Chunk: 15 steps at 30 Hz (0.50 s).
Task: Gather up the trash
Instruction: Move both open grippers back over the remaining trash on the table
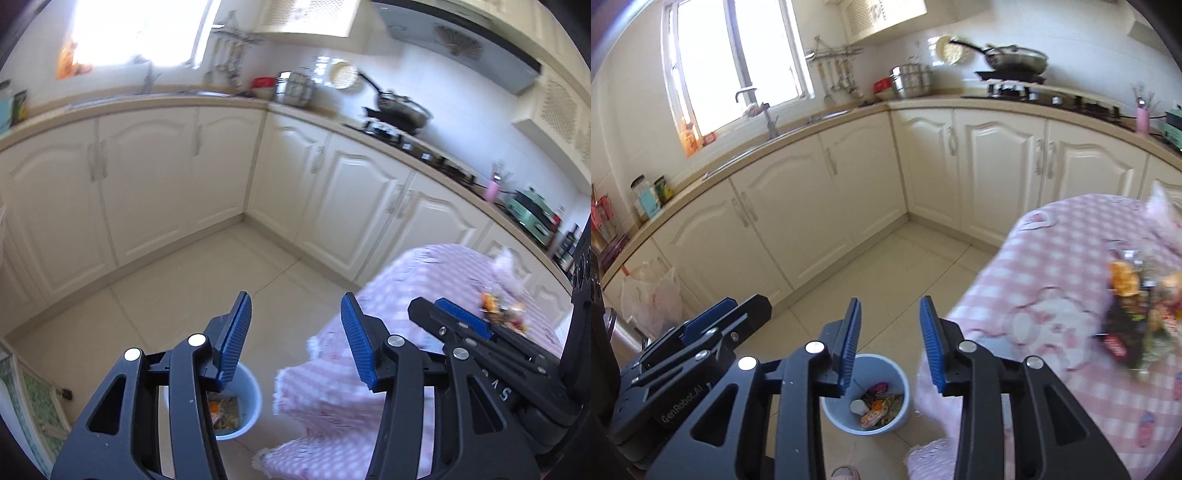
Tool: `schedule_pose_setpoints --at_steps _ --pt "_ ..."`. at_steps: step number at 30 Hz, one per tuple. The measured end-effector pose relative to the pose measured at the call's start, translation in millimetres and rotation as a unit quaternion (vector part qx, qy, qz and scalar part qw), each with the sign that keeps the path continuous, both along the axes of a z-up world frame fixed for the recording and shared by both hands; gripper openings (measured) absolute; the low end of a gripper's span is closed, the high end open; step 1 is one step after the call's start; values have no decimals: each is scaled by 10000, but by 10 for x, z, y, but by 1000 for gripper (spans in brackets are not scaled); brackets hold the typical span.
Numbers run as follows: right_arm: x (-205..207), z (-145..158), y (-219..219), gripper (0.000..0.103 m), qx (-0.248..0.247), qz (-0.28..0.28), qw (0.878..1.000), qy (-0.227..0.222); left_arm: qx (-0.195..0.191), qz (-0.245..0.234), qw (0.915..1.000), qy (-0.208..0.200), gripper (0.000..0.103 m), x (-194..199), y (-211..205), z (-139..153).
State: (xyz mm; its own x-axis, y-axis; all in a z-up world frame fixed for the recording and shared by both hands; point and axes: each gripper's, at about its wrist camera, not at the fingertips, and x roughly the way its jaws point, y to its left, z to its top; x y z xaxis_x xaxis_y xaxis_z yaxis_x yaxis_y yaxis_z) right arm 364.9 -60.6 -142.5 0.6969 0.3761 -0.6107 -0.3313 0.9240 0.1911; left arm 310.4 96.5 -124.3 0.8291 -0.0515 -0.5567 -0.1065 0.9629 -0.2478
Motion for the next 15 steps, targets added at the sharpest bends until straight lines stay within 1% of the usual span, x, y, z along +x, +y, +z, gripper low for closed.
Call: schedule_pose_setpoints --at_steps 2,4,6,8,12,15 --pt "-59 72 -241 34 20 -210 9997 -82 19 -193 9998 -40 49 2 -185 49" --pt "-140 158 -579 35 49 -482 9986 -192 34 -482 9988 -63 49 15 -437 88" --pt "-201 216 -874 36 62 -747 9968 -268 78 -778 9969 -38 54 47 -717 98" --pt "-247 250 -1154 37 52 -1004 9944 -311 168 -1002 9948 -28 56 54 -937 103" --pt "-314 252 -1780 39 64 -1622 9861 -360 290 -1436 9891 132 59 155 -1379 48" --pt "-310 209 -2117 40 128 -1893 9813 -313 312 -1638 9857 250 60 226 -1578 -11"
